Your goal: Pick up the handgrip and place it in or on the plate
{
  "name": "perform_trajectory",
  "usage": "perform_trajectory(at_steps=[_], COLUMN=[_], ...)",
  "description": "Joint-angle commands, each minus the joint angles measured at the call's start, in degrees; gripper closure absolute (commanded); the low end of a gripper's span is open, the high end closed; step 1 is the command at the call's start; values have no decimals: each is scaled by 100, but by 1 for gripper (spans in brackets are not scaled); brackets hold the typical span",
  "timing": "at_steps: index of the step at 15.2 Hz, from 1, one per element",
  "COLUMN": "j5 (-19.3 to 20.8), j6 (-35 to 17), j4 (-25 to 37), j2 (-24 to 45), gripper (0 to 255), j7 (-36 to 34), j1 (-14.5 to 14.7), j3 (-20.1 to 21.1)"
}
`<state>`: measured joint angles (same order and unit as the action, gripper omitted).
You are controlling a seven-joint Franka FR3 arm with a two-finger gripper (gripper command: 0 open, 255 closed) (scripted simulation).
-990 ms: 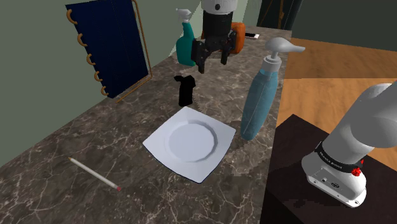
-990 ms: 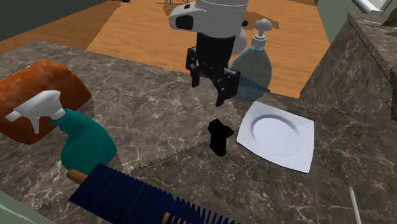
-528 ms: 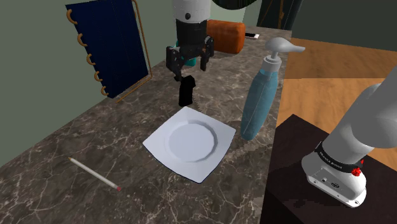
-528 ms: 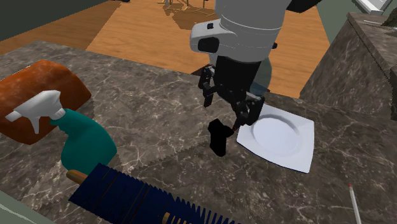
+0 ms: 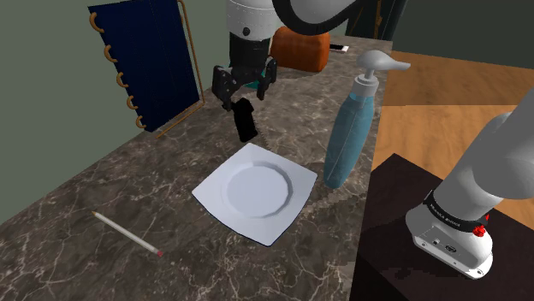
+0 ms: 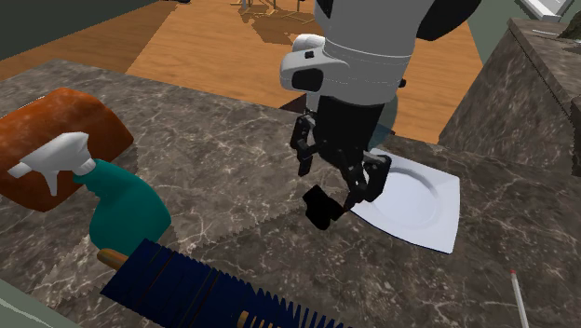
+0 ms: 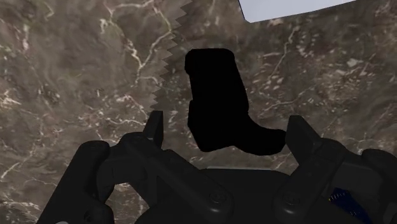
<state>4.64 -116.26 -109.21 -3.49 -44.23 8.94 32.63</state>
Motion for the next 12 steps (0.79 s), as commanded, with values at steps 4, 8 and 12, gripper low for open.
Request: perform_trajectory(at_steps=[4,8,12], j5=[28,-35,101], j6=[571,597,587], j4=[-46,-84,48], j2=[70,-14,164], gripper=[0,255,255], j7=[-13,54,-98], j1=[-14,-33,-2], j3=[5,-23,51])
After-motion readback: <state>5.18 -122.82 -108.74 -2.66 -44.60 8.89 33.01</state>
